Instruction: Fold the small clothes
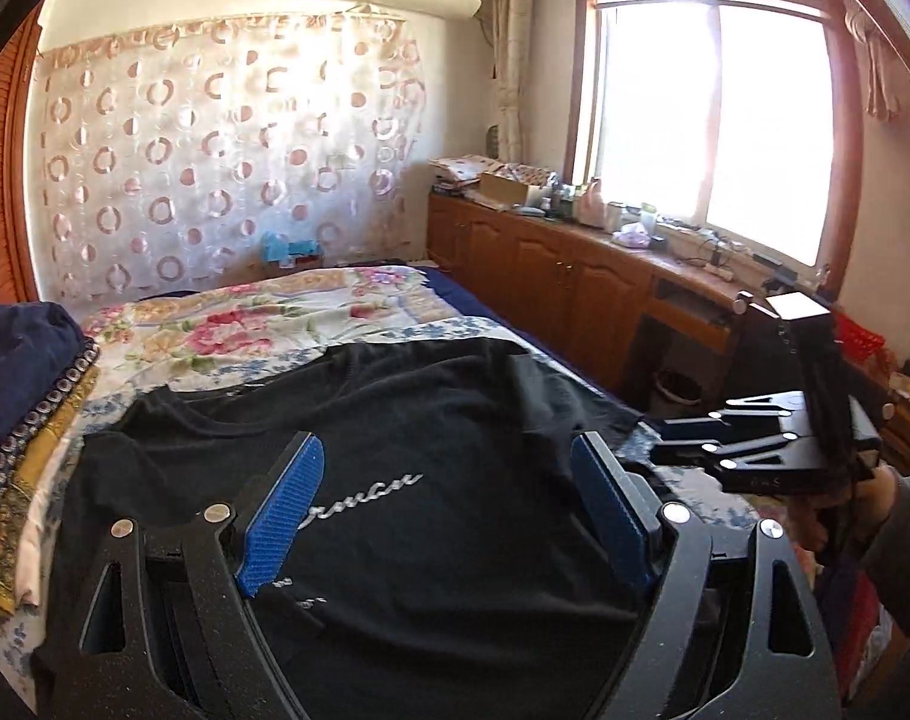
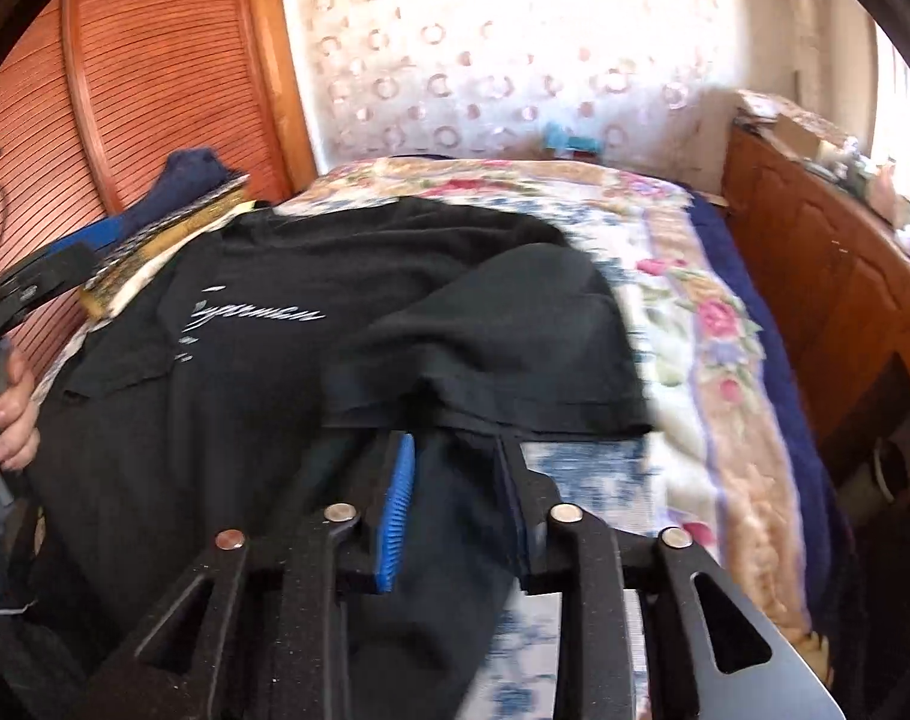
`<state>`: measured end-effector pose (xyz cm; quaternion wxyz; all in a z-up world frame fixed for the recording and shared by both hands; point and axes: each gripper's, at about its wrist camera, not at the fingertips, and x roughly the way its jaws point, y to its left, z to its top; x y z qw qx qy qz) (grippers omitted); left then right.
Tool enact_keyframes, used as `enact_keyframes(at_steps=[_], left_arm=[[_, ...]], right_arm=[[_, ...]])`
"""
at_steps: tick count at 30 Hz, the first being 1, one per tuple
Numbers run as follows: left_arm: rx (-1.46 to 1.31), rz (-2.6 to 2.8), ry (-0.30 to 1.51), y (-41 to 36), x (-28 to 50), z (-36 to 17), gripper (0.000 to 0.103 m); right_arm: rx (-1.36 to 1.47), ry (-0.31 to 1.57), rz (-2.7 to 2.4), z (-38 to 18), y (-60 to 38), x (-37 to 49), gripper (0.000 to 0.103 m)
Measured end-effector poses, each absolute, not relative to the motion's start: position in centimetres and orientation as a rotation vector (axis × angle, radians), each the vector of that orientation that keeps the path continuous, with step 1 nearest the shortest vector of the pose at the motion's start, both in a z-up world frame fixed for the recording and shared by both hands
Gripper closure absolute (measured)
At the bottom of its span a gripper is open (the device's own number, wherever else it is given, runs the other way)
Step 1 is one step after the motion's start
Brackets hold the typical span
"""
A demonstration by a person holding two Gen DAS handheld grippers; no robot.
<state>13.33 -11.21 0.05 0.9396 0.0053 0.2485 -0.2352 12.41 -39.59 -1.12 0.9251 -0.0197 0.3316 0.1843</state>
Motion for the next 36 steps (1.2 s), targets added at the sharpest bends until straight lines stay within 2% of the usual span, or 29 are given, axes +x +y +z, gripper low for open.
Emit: enact_keyframes(at_steps=[3, 12, 21, 25, 27, 36], left_arm=[[0.008, -0.487, 0.530, -11.8, 13.1, 0.1, 0.018], [0.057, -0.485, 0.542, -12.9, 12.3, -0.2, 0.018], [0.082, -0.483, 0.546, -13.3, 11.9, -0.6, 0.018], [0.069, -0.477, 0.555, -12.8, 12.0, -0.8, 0.018], [0.063, -0.471, 0.559, -12.5, 12.1, -1.0, 0.018], [0.006, -0.425, 0.563, -9.6, 12.4, -1.4, 0.018]], right_arm=[[-0.033, 0.684, 0.302, -1.3, -40.3, 12.5, 0.065], [0.045, 0.775, 0.163, -3.6, -40.9, 17.5, 0.065], [-0.005, 0.772, 0.170, -2.7, -39.8, 18.3, 0.065], [-0.054, 0.760, 0.194, -2.9, -39.5, 17.5, 0.089], [-0.108, 0.760, 0.204, -2.8, -38.7, 17.2, 0.098], [-0.129, 0.653, 0.347, 2.5, -36.3, 15.5, 0.100]])
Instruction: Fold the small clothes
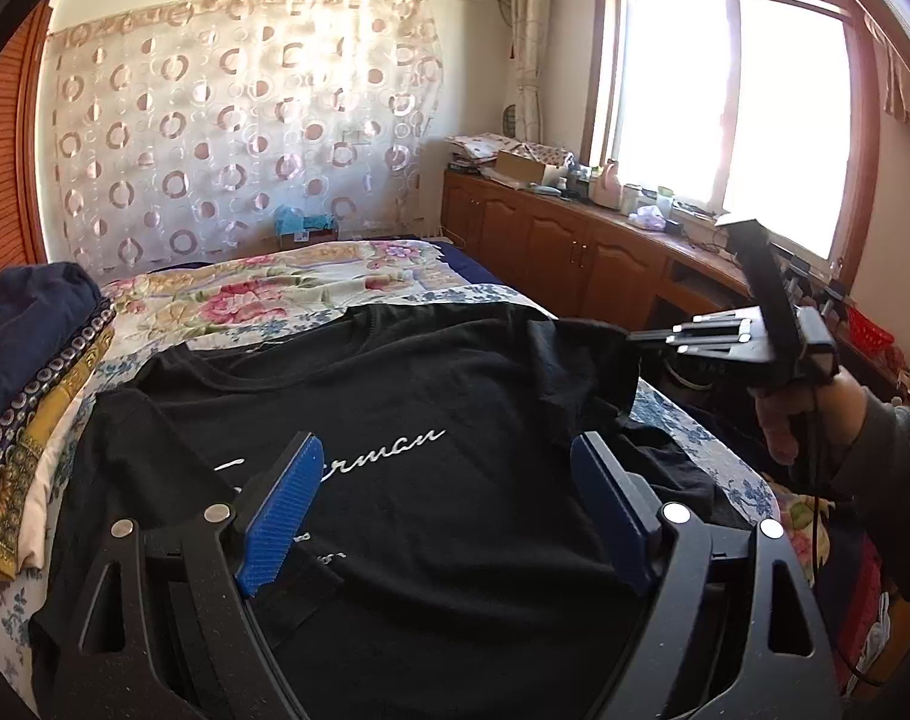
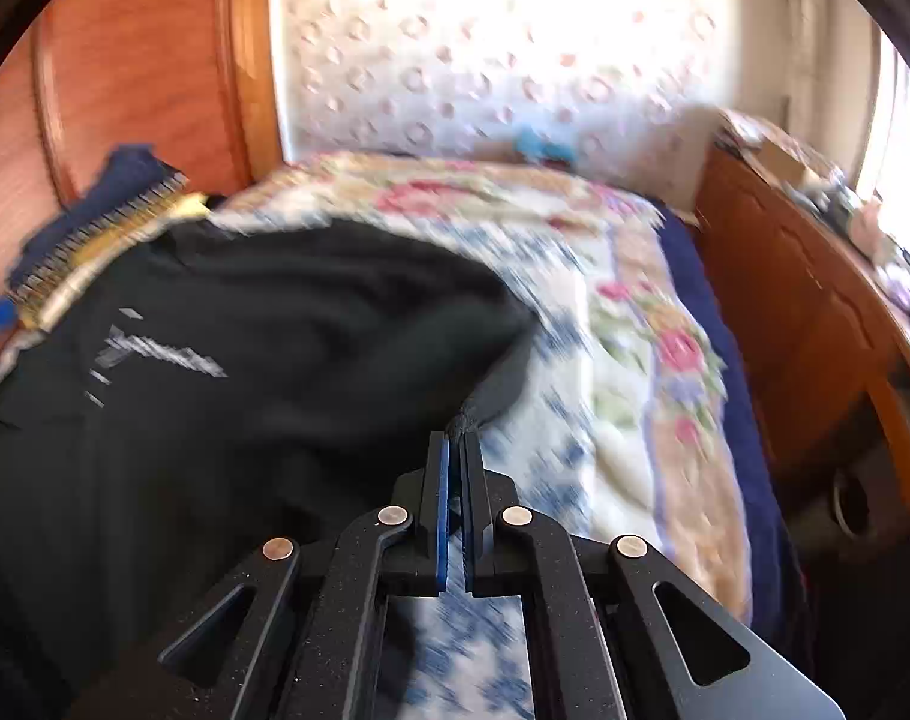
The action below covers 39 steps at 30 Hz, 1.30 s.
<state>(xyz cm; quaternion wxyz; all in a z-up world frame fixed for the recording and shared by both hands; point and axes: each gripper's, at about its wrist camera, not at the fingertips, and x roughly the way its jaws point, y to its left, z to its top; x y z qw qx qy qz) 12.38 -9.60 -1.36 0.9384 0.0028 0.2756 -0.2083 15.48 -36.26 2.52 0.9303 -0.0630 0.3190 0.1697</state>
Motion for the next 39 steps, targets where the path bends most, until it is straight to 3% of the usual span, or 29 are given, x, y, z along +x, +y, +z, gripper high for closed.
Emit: enact_keyframes(at_steps=[8, 15, 19, 30, 33, 39], left_arm=[[-0.040, -0.384, 0.572, -6.9, 12.5, -2.1, 0.018], [-0.072, -0.354, 0.591, -4.6, 12.7, -3.1, 0.018], [-0.092, -0.348, 0.606, -3.9, 12.9, -3.6, 0.018], [-0.102, -0.351, 0.617, -3.8, 13.1, -4.1, 0.018], [-0.102, -0.347, 0.624, -3.7, 13.2, -4.3, 0.018], [-0.095, -0.335, 0.630, -3.3, 13.2, -4.4, 0.018]], right_arm=[[-0.174, 0.582, 0.550, 7.5, -28.4, 16.3, 0.100], [-0.138, 0.627, 0.669, 7.6, -24.7, 19.2, 0.100], [-0.120, 0.637, 0.659, 7.2, -25.7, 21.0, 0.085], [-0.180, 0.675, 0.543, 2.8, -29.1, 17.0, 0.084], [-0.177, 0.705, 0.523, 1.2, -28.4, 16.1, 0.064], [-0.169, 0.721, 0.539, -0.2, -26.4, 15.7, 0.062]])
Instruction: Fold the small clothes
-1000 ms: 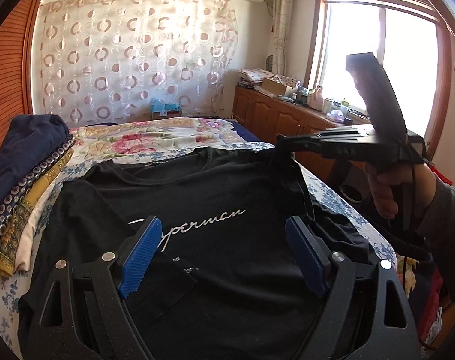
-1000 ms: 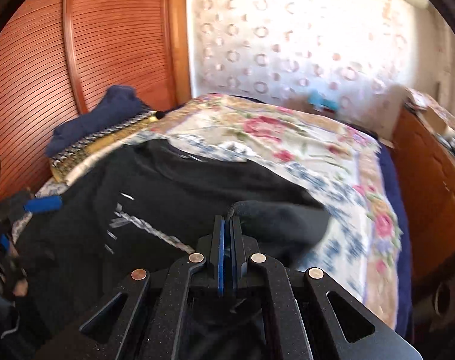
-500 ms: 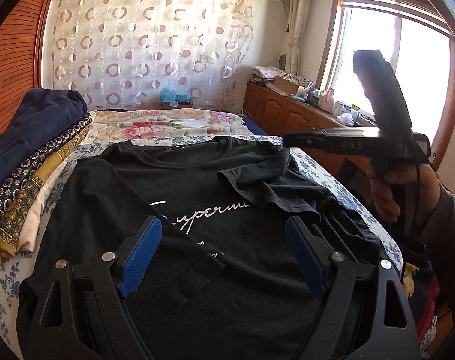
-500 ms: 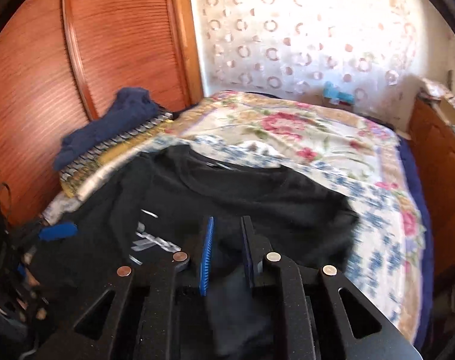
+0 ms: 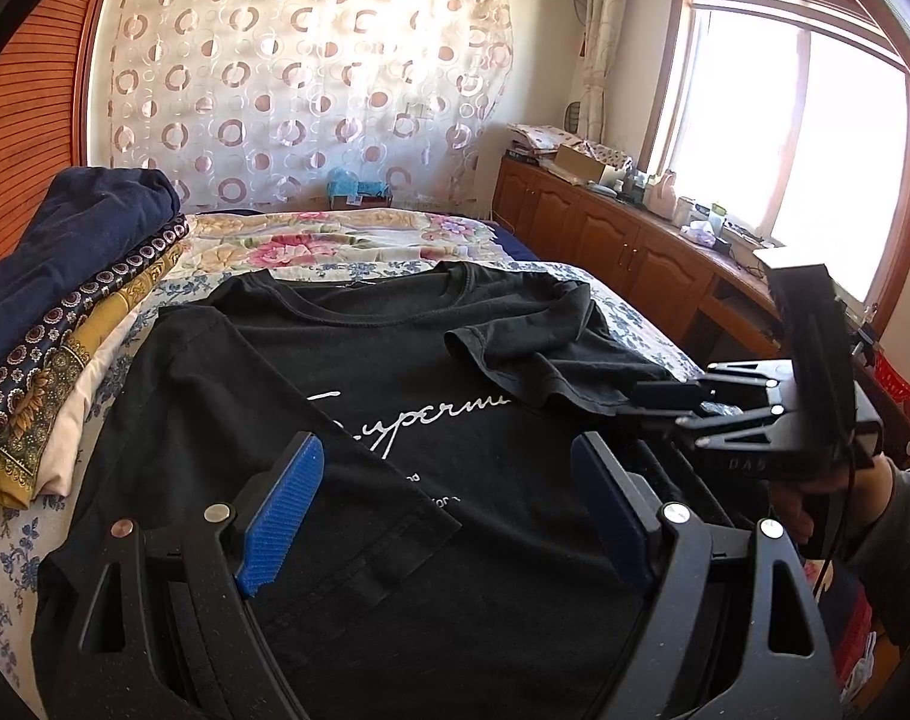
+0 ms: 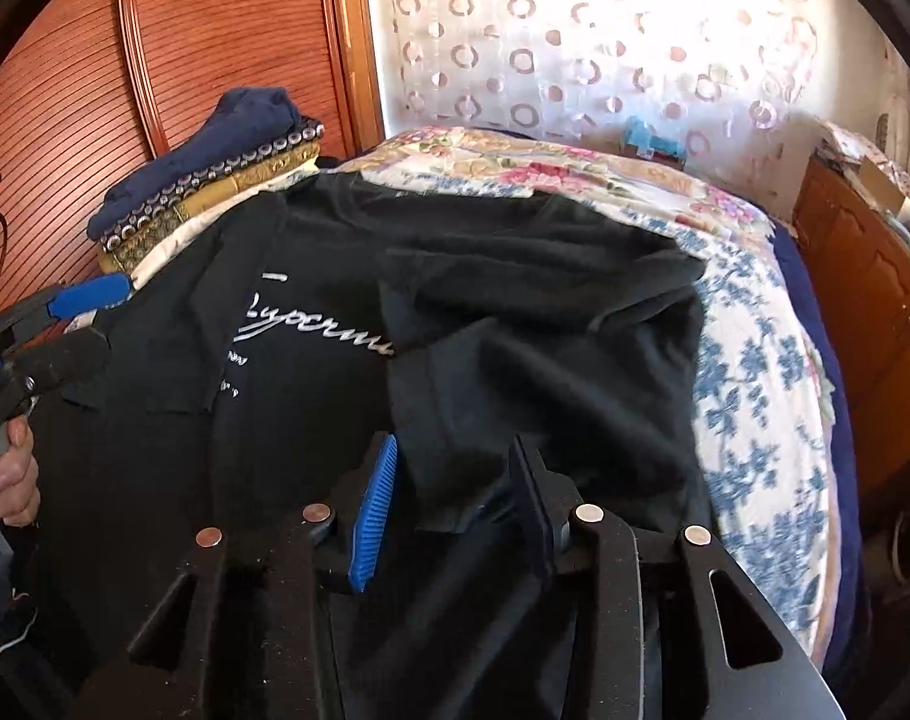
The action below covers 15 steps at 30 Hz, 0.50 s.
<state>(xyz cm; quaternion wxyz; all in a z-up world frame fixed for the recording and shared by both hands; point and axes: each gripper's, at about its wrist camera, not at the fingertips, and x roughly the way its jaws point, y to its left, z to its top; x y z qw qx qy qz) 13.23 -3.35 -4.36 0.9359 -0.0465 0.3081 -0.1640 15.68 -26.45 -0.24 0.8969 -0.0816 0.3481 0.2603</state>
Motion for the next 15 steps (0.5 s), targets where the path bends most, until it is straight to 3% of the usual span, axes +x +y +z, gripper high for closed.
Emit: enact_keyframes(at_steps=[5, 6, 7, 8, 10, 15], left_arm=[[-0.102, -0.326, 0.639, -2.8, 13.2, -4.7, 0.018], [-0.103, -0.324, 0.641, -2.7, 13.3, -4.8, 0.018], [-0.105, -0.322, 0.643, -2.7, 13.3, -4.8, 0.018], [-0.106, -0.322, 0.644, -2.6, 13.3, -4.9, 0.018], [-0.105, -0.323, 0.643, -2.6, 13.3, -4.9, 0.018], [-0.099, -0.320, 0.637, -2.4, 13.2, -4.8, 0.018]], right_arm=[[-0.248, 0.732, 0.483, -1.5, -25.4, 16.2, 0.062], [-0.265, 0.727, 0.464, -1.7, -25.2, 16.1, 0.065], [-0.272, 0.723, 0.454, -1.9, -25.1, 16.0, 0.085], [-0.275, 0.719, 0.463, -1.9, -25.1, 15.8, 0.092], [-0.298, 0.701, 0.452, -1.7, -25.0, 15.3, 0.098], [-0.285, 0.700, 0.508, -0.9, -25.5, 13.9, 0.098]])
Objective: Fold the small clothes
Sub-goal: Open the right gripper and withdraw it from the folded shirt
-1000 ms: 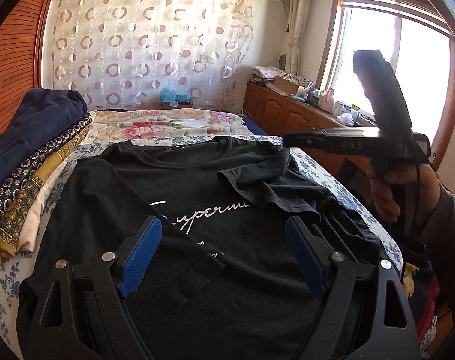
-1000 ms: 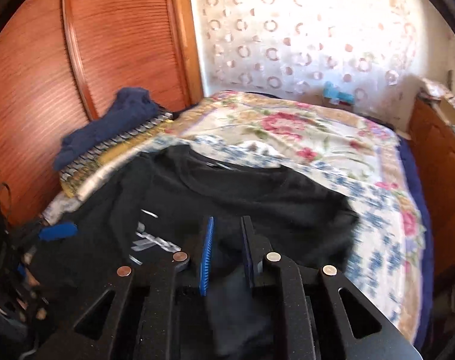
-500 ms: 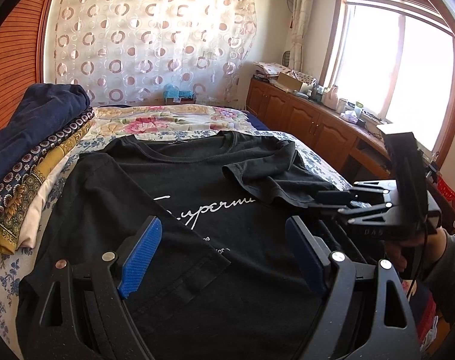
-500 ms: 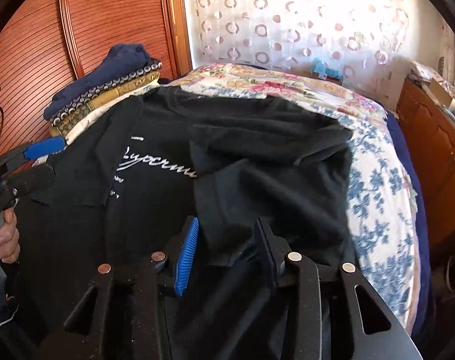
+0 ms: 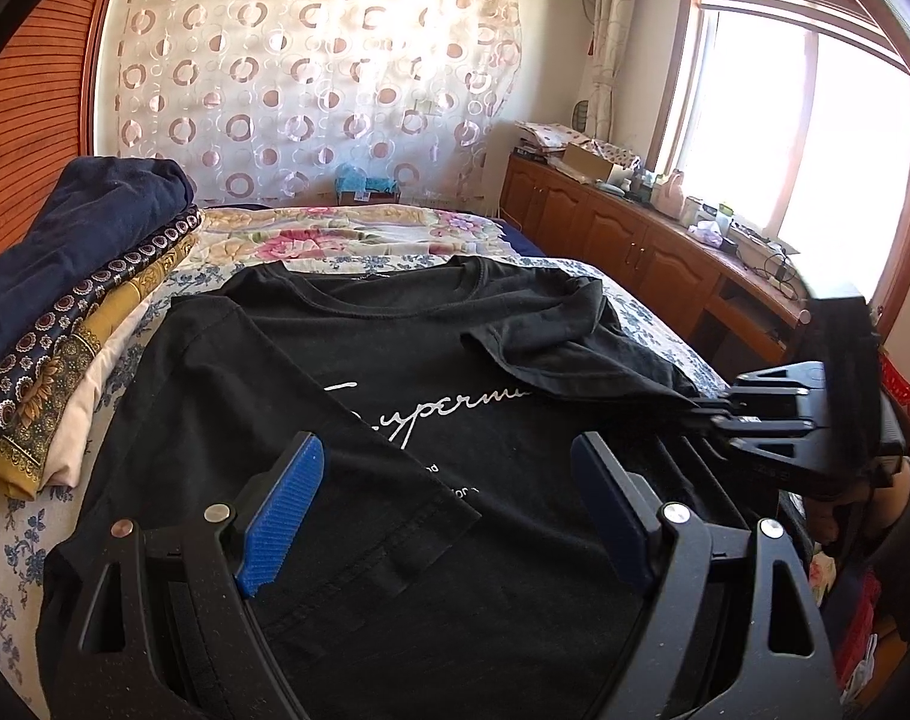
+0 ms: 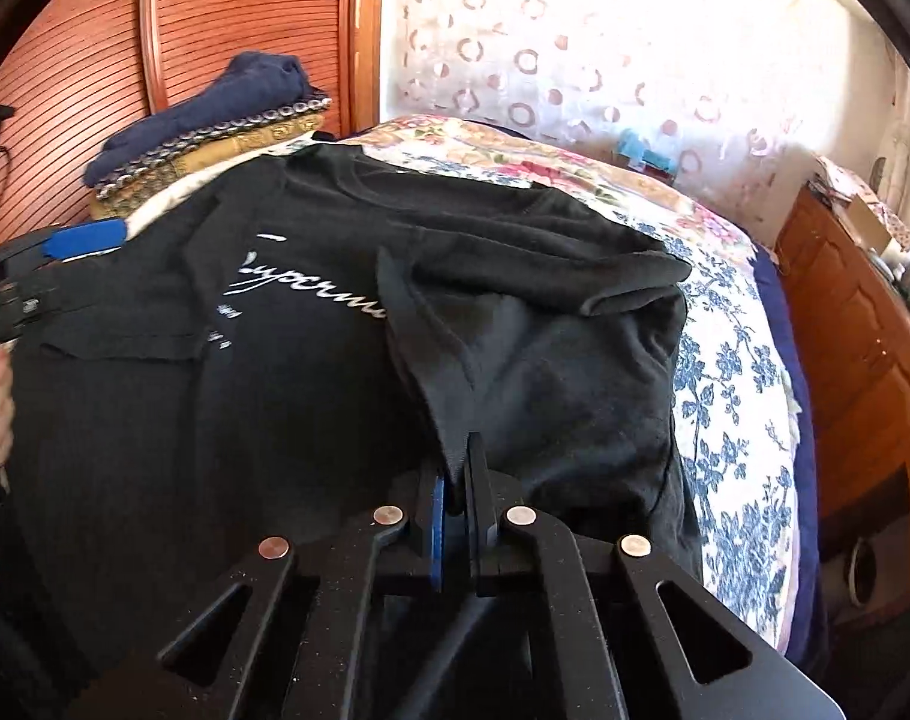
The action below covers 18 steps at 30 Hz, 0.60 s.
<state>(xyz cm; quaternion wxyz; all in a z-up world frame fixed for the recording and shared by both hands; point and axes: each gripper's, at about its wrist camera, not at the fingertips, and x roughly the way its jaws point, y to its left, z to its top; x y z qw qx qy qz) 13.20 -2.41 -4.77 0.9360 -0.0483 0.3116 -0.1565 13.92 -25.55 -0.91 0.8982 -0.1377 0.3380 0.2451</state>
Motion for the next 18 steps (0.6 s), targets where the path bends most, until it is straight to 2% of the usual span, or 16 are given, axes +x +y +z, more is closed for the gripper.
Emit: enact_keyframes(at_steps=[5, 7, 11, 16, 18], left_arm=[[-0.111, -0.309, 0.632, -1.7, 13.4, -4.6, 0.018], [-0.112, -0.304, 0.629, -1.4, 13.4, -4.5, 0.018], [-0.095, -0.289, 0.620, -0.8, 13.3, -4.2, 0.018], [-0.058, -0.268, 0.615, 0.1, 13.8, -3.7, 0.018], [-0.044, -0.259, 0.623, 0.7, 14.5, -3.7, 0.018]], right_arm=[[-0.329, 0.721, 0.558, -1.2, -25.3, 12.2, 0.098], [-0.336, 0.736, 0.559, -1.4, -25.3, 12.1, 0.088], [-0.278, 0.731, 0.590, -1.1, -26.1, 12.2, 0.082], [-0.214, 0.671, 0.579, 0.4, -27.8, 12.7, 0.066], [-0.190, 0.660, 0.559, 0.9, -28.7, 13.6, 0.064]])
